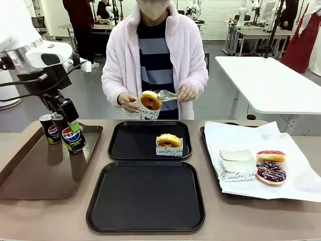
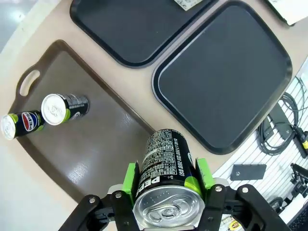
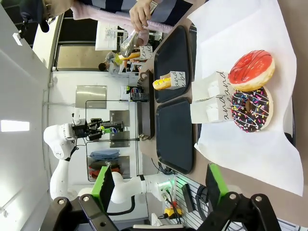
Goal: Set up donuts and drinks on trays.
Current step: Pick up one Pepsi coke and place it on the Flat Tray.
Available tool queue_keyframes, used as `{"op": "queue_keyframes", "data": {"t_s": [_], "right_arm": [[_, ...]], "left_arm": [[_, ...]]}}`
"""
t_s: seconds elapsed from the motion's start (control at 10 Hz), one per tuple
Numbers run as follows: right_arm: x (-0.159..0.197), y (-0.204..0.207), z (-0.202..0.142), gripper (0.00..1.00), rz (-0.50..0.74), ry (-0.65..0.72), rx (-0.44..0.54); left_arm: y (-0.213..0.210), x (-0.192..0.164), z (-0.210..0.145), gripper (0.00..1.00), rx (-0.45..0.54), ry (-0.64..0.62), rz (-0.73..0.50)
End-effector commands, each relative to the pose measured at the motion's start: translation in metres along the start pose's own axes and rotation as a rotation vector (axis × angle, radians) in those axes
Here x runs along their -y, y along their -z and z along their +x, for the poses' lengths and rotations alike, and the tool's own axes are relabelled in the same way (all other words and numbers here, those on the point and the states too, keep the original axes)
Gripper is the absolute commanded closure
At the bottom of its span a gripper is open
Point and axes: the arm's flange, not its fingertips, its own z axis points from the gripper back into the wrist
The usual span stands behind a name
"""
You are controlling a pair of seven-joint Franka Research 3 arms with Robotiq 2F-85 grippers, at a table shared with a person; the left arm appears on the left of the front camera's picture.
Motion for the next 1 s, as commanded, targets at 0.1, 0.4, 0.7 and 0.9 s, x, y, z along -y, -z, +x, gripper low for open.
{"op": "queue_keyframes", "data": {"t_s": [0.1, 0.4, 0.7, 0.9], "right_arm": [[0.001, -0.002, 0.001, 0.0, 0.014, -0.007, 0.002], [0.001, -0.002, 0.001, 0.0, 0.014, -0.007, 0.002], [0.001, -0.002, 0.001, 0.0, 0.014, -0.007, 0.002], [0.001, -0.002, 0.001, 0.0, 0.014, -0.007, 0.002]], "left_arm": [[-0.005, 0.001, 0.027, 0.42, -0.002, -0.036, 0.058], [0.008, -0.003, 0.05, 0.42, -0.007, -0.079, 0.078], [0.024, -0.005, 0.083, 0.42, -0.014, -0.117, 0.119], [0.026, -0.006, 0.091, 0.42, -0.045, -0.127, 0.122]]}}
